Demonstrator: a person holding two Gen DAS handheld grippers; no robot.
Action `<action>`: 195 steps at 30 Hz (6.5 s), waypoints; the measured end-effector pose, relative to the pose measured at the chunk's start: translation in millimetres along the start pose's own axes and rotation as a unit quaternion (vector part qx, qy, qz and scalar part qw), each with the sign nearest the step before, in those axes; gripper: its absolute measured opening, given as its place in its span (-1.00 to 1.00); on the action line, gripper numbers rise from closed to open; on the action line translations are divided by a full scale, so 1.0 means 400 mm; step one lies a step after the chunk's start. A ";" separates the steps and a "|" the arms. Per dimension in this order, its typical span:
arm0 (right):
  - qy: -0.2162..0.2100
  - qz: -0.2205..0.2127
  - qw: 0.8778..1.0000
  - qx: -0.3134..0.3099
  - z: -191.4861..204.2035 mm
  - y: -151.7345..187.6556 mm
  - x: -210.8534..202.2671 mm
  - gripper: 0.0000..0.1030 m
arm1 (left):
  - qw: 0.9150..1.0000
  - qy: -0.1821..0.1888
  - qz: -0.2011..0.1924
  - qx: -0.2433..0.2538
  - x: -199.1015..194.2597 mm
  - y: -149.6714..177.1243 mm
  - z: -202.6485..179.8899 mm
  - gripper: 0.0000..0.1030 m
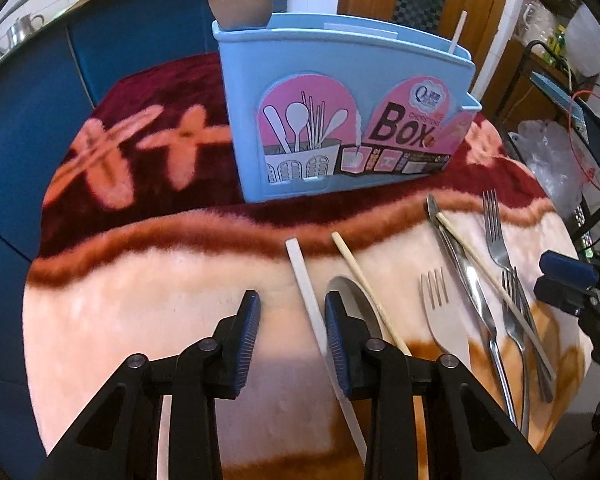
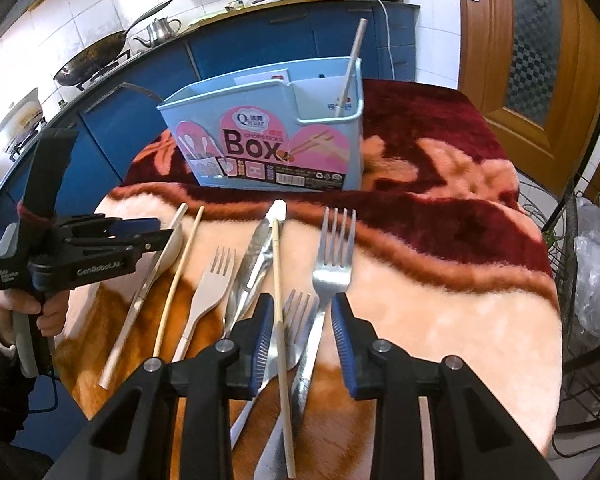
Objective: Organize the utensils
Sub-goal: 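Grasp a white chopstick with the left tool while the right tool grasps a wooden chopstick, then carry the white chopstick with the left tool while the right tool carries the wooden chopstick to the caddy, then drop the white chopstick into the caddy with the left tool while the right tool releases the wooden one, then grasp the beige plastic spoon with the left tool while the right tool grasps a silver fork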
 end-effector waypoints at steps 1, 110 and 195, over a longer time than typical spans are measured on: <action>0.000 0.000 1.000 -0.003 0.004 -0.003 0.001 -0.36 | 1.000 0.000 0.000 -0.002 0.000 -0.002 0.001 -0.36; 0.023 -0.343 0.939 0.001 -0.053 -0.481 0.033 -0.87 | 0.918 -0.040 -0.386 -0.083 -0.155 -0.389 0.060 -0.88; 0.018 -0.089 0.993 0.077 -0.088 0.110 -0.069 -0.25 | 0.999 0.027 -0.018 -0.018 -0.077 0.107 -0.100 -0.43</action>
Point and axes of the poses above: each gripper's, at about its wrist camera, not at the fingertips, and x roughly the way its jaws point, z to its left, y to its underside, the point moved 5 cm from there along x, roughly the way its jaws point, and after that the axes turned 1 degree about -x, right-handed, at the moved point
